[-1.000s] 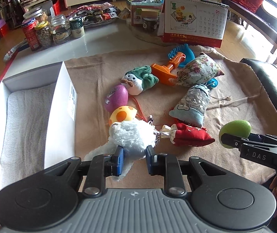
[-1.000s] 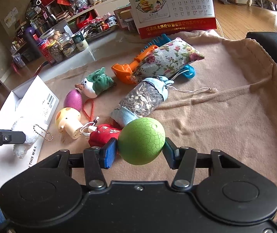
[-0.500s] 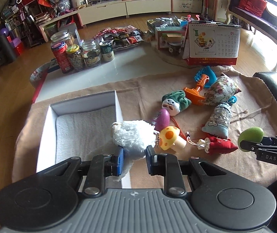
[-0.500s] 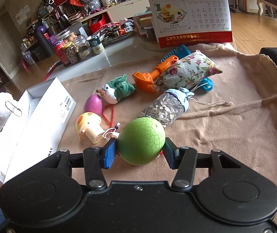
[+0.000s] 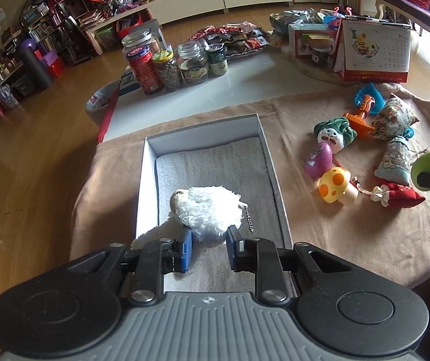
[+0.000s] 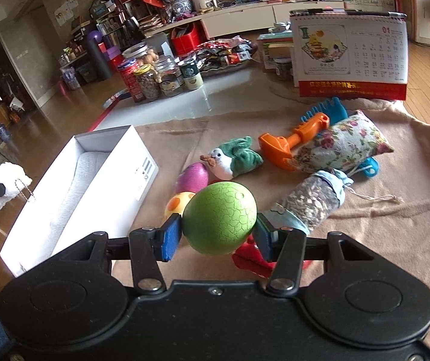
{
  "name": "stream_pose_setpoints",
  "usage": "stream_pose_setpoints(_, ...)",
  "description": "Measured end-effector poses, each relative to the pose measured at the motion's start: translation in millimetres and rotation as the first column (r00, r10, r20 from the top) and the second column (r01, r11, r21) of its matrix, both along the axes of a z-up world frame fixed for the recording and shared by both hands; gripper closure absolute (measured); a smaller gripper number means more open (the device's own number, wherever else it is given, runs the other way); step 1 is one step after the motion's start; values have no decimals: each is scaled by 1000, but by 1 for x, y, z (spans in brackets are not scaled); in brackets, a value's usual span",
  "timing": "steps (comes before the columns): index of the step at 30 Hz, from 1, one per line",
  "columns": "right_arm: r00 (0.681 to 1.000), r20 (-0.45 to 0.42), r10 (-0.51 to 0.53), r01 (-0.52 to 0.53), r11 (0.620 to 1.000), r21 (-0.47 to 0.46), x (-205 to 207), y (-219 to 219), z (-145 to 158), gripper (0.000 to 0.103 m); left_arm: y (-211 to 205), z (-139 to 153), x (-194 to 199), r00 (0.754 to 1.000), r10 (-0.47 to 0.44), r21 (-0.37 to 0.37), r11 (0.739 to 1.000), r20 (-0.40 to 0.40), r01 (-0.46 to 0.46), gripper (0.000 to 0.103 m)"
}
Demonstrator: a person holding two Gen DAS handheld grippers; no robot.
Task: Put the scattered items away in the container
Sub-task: 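Carry the lamb and ball into the white box and open both tools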
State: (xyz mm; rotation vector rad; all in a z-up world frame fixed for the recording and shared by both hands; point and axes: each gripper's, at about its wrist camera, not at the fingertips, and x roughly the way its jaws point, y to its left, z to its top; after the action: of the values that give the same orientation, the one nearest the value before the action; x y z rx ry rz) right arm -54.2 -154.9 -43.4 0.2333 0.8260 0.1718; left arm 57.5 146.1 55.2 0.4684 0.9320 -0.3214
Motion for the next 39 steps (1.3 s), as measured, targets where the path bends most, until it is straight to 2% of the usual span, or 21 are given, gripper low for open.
stream_pose_setpoints(10, 980, 51, 194, -193, 981, -23, 28, 75, 24, 51, 27, -24, -2, 997, 10, 16, 1000, -71, -9, 79)
stream_pose_setpoints(20, 918, 67, 392, -386, 919, -80, 63, 163, 37, 51, 35, -49, 10, 991, 27, 20, 1000, -134, -24, 79)
stream_pose_setpoints(27, 888, 47, 458, -450, 885, -122, 82, 202, 35, 51, 38, -68, 22, 985, 44, 28, 999, -166, -40, 79)
stream_pose_setpoints(33, 872, 6, 490, -485, 863, -142, 88, 214, 26, 51, 40, -82, 28, 980, 57, 38, 998, -188, -51, 79)
stream_pose_setpoints(36, 871, -8, 491, -488, 862, -138, 89, 217, 21, 51, 41, -86, 28, 979, 58, 41, 998, -196, -51, 74)
stream_pose_setpoints(39, 872, -10, 489, -486, 864, -130, 89, 216, 20, 51, 41, -90, 27, 978, 55, 39, 998, -203, -48, 74)
